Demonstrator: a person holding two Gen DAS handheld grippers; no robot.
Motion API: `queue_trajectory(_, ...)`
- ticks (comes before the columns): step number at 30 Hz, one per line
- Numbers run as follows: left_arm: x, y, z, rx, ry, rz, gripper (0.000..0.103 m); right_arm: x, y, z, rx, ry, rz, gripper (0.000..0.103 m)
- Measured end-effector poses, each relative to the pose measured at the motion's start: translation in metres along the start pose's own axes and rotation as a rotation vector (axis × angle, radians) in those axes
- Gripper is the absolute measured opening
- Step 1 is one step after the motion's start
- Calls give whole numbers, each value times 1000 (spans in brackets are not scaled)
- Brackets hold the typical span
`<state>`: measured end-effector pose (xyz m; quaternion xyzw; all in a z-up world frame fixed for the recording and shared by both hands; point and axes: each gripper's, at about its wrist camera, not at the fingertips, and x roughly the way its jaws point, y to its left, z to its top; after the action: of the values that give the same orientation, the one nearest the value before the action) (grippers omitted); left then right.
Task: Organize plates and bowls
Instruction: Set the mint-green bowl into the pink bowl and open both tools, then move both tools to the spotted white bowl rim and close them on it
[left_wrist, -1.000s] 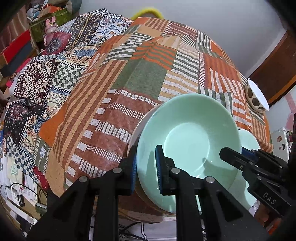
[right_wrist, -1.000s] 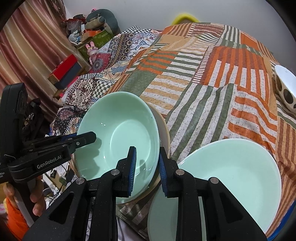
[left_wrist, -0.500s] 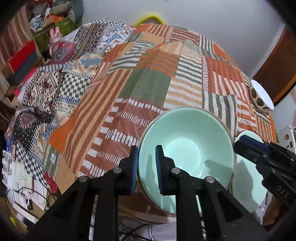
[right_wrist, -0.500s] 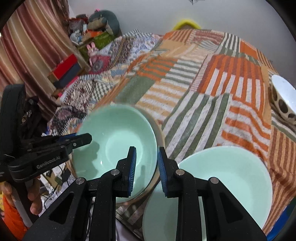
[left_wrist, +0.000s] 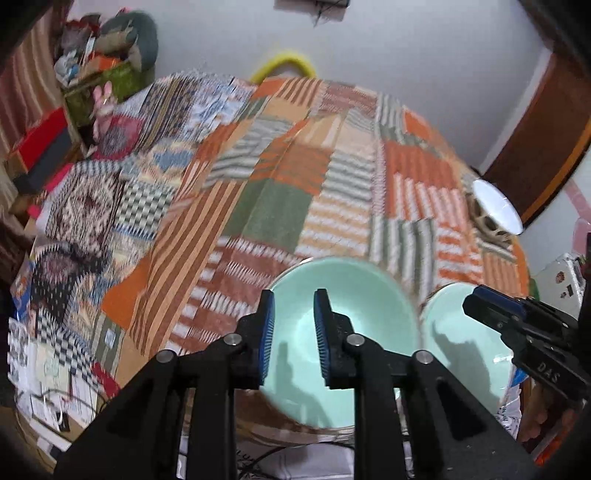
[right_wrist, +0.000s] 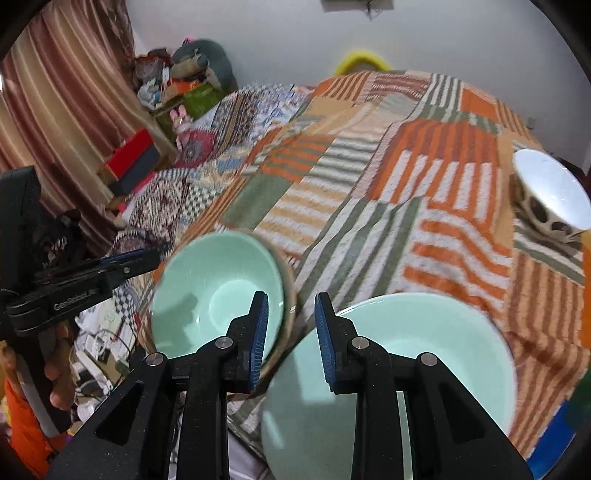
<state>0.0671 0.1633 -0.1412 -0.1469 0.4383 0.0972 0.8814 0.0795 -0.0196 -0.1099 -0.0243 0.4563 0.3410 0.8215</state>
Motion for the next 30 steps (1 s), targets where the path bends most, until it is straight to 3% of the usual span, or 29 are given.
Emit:
queue_trajectory(5, -22, -38, 14, 64, -63, -46, 29, -36, -22, 7, 34, -89, -24, 27)
queue_trajectory(7, -30, -58, 21, 95, -86, -74, 33, -54, -34, 9, 52, -133, -41, 35)
queue_trajectory(13, -46, -118, 42, 187, -164, -136, 53, -107, -78, 10, 125, -272, -114, 51)
queue_trajectory(19, -42, -172, 63, 257, -187, -184, 69, -147, -127, 8, 210, -364, -196, 55)
queue_trajectory(25, -20, -210, 81, 275, -171, -217, 85, -158, -164, 7, 270, -389, -262, 58)
queue_trajectory(30, 14, -236, 96, 290, -122, -234, 86, -140, -189, 14, 304, -358, -289, 58)
